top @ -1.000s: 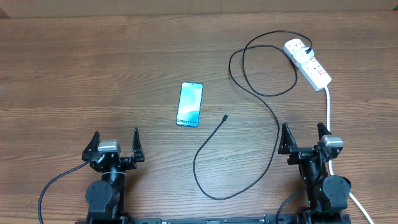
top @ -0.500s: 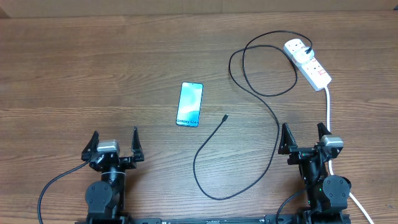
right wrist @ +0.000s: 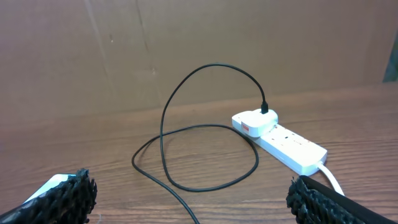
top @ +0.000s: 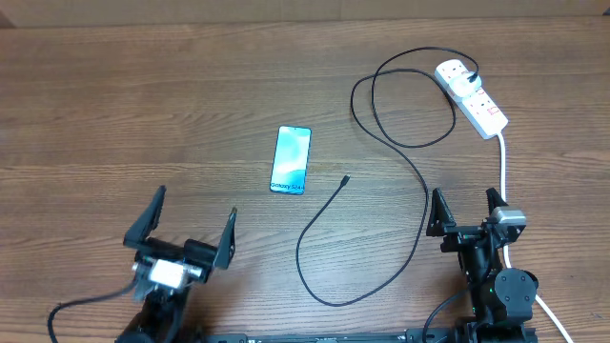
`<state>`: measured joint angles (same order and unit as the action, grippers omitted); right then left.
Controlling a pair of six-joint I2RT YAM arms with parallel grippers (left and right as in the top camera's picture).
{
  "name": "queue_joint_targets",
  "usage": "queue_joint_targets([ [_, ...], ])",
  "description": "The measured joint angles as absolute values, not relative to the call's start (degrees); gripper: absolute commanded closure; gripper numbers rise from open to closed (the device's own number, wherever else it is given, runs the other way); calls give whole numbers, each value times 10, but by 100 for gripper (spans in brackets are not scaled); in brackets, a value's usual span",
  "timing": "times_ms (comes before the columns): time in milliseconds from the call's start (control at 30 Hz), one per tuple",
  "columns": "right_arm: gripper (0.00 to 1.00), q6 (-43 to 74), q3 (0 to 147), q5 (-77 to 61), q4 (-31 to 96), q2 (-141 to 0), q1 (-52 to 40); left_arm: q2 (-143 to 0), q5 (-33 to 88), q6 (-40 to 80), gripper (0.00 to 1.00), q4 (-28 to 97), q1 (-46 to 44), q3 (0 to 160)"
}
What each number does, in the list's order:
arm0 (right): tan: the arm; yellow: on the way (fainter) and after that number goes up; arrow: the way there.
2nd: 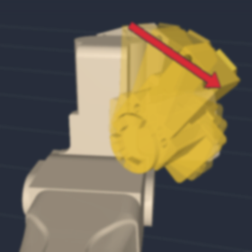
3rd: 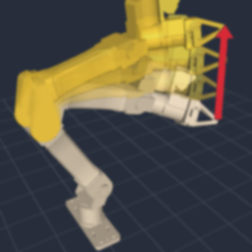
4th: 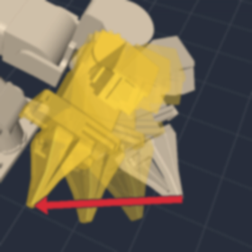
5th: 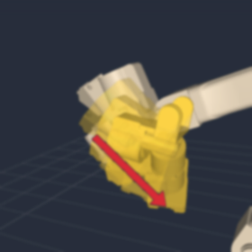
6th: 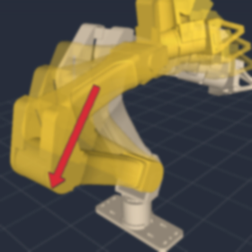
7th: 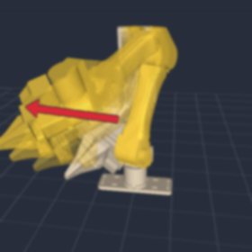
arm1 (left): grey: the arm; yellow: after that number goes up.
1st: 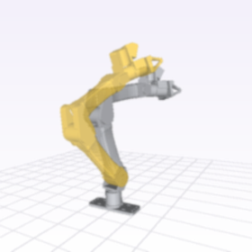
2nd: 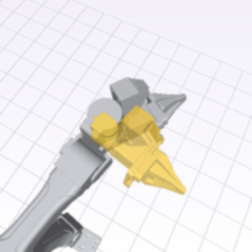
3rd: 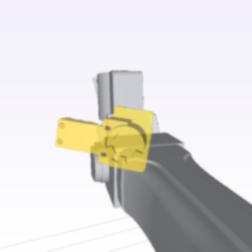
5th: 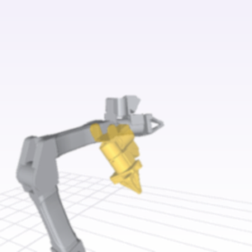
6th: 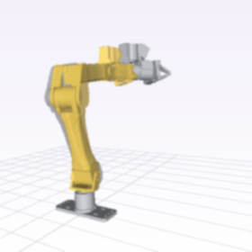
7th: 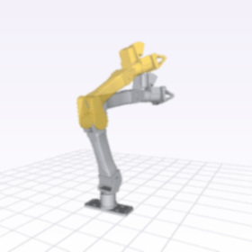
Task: Plug charger to phone and switch on socket
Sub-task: 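Move the left gripper over the phone and lower it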
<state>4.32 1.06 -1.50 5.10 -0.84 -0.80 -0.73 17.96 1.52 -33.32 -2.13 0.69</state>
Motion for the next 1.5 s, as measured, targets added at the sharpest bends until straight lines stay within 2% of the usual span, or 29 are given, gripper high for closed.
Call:
queue_joint_targets([
  [133, 0, 43, 11, -15, 51, -8, -8, -9, 187, 15, 0, -322, -21, 32],
  [300, 0, 43, 11, -15, 51, -8, -8, -51, 192, 15, 0, -237, -21, 136],
  [433, 0, 43, 11, -15, 52, -9, -8, -160, 200, 13, 0, 20, -21, 328],
  [500, 0, 43, 11, -15, 51, -8, -8, -229, 214, 7, 1, 108, -21, 422],
  [567, 0, 43, 11, -15, 51, -8, -8, -304, 255, -3, 0, 185, -21, 513],
  [600, 0, 43, 11, -15, 51, -8, -8, -364, 312, -7, 0, 218, -21, 576],
  [767, 0, 43, 11, -15, 51, -8, -8, -495, 495, -1, 0, 219, -21, 659],
  [933, 0, 43, 11, -15, 51, -8, -8, -590, 526, 52, 0, 267, -25, 708],
  [1100, 0, 43, 11, -15, 51, -8, -8, -695, 423, 62, 0, 473, -87, 852],
  [1200, 0, 43, 11, -15, 51, -8, -8, -773, 270, 63, 0, 636, -158, 983],
  [1300, 0, 43, 11, -15, 51, -8, -8, -846, 114, 71, 0, 735, -217, 1088],
  [1400, 0, 43, 11, -15, 51, -8, -8, -907, 2, 76, 0, 765, -258, 1136],
  [1500, 0, 43, 11, -15, 51, -8, -8, -956, -39, 78, 0, 768, -275, 1140],
])
